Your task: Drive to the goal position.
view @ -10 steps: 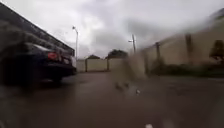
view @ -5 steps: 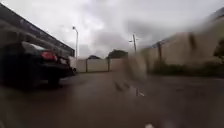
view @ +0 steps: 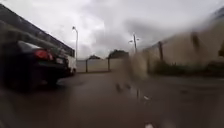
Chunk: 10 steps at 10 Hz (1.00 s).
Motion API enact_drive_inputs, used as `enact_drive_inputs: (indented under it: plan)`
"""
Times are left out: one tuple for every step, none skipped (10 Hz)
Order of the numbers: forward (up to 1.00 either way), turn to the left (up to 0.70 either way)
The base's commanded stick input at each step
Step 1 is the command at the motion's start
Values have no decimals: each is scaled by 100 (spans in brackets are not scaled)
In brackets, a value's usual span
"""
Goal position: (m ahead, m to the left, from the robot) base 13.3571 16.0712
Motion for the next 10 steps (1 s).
enact_drive_inputs:
  plan:
    - [50, 2]
    - [50, 2]
    - [50, 2]
    - [50, 2]
    - [50, 2]
    - [50, 2]
    - [50, 2]
    - [50, 2]
    - [50, 2]
    - [50, 2]
